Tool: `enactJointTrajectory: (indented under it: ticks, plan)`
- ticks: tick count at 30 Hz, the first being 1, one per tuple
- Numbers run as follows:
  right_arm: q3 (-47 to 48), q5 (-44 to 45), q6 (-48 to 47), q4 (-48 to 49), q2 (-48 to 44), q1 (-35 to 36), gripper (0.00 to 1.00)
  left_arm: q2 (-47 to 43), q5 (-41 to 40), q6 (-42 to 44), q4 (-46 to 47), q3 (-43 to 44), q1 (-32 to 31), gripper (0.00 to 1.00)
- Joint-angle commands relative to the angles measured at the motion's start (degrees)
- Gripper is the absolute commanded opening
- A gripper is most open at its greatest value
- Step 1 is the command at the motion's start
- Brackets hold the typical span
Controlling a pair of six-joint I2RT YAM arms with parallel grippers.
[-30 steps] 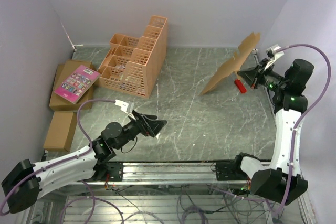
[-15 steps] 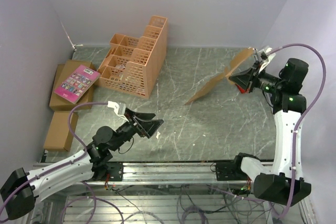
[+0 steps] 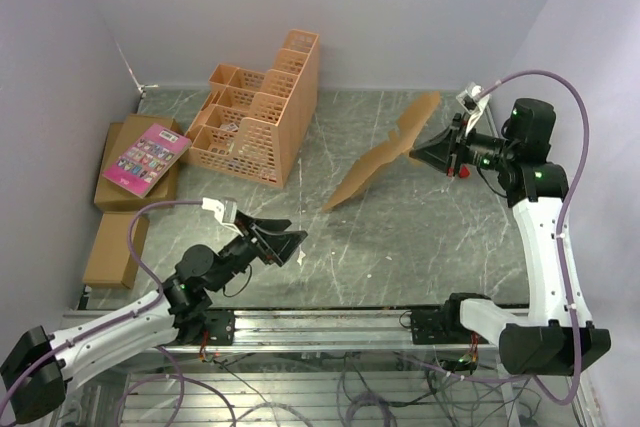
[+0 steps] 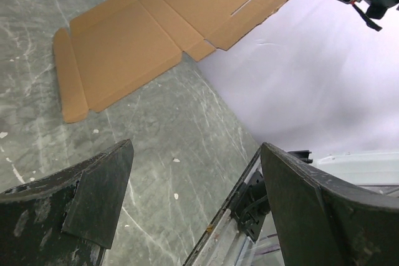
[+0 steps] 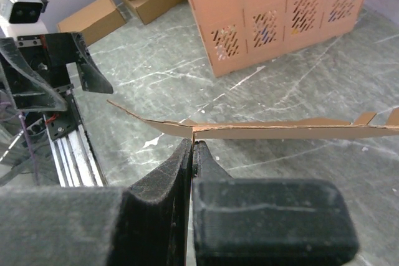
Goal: Fold the paper box
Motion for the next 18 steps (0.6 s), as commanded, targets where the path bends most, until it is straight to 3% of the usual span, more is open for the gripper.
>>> enactJointTrajectory:
  ticks: [1, 5, 10, 18]
  plan:
    - [3.94, -1.55, -1.41, -2.86, 1.12, 1.57, 0.00, -0.98, -2.82, -0.27, 0.55, -2.14, 1.32, 0.93]
    - [5.31, -3.32, 0.59, -2.02, 2.10, 2.31, 0.00, 3.75, 0.30, -5.10, 10.14, -4.71, 3.90, 0.93]
    - [5.55, -5.42, 2.03, -0.48, 2.16, 2.63, 0.00, 16.97, 3.02, -10.73, 25.61, -5.80, 5.55, 0.93]
    - [-0.31, -4.25, -0.36, -2.51, -0.69, 2.63, 0.00, 37.86, 0.75, -31.03, 40.03, -7.03, 5.93, 0.93]
